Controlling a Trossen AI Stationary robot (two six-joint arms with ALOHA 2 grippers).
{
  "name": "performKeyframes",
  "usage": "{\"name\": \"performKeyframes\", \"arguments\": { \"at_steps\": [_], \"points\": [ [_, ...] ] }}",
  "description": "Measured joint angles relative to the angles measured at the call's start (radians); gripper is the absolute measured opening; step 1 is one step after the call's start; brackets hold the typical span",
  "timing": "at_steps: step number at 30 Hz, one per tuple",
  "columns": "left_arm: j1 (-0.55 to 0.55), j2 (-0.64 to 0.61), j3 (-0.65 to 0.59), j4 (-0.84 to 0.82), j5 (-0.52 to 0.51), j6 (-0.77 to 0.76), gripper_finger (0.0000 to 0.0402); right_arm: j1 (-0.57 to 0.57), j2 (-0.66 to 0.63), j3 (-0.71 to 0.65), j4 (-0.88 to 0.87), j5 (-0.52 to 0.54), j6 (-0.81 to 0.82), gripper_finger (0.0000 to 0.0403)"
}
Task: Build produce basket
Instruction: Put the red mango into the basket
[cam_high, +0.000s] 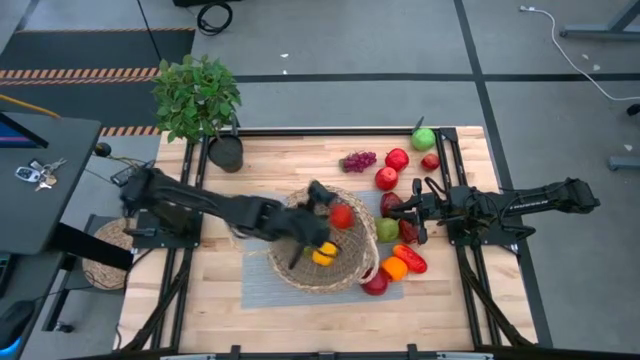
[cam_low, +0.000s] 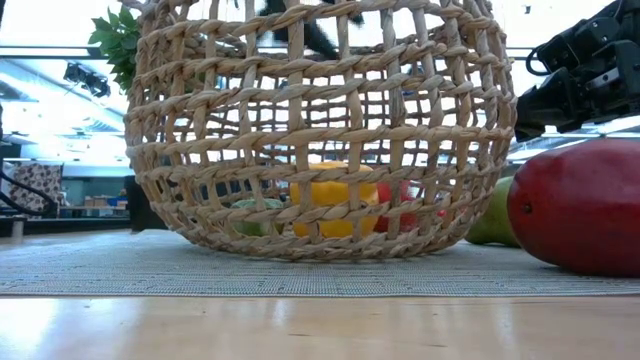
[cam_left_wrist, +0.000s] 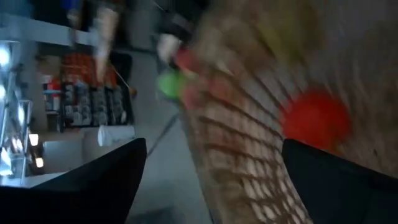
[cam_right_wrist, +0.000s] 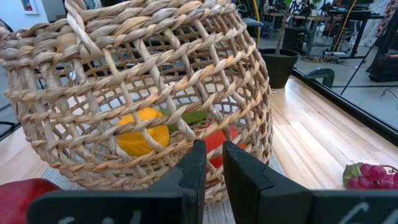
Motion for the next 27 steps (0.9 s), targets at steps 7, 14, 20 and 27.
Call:
{"name": "performKeyframes", "arguments": {
  "at_steps": [7,14,20,27],
  "points": [
    [0.047,-0.265,0.001,0.073,0.141,-0.207,0.0382,0.000,0.000,0.000,0.000,0.000,0.000,0.0061],
    [0.181,-0.500,-0.078,0.052,0.406,-0.405,0.0382,0.000,0.000,0.000,0.000,0.000,0.000,0.0061],
    [0.267,-0.710,-0.349,0.247,0.502,-0.523,0.0382,0.000,0.000,0.000,0.000,0.000,0.000,0.0061],
    [0.313,-0.912,-0.675,0.482,0.504,-0.632,0.0382,0.000,0.000,0.000,0.000,0.000,0.000,0.0061]
  ]
}}
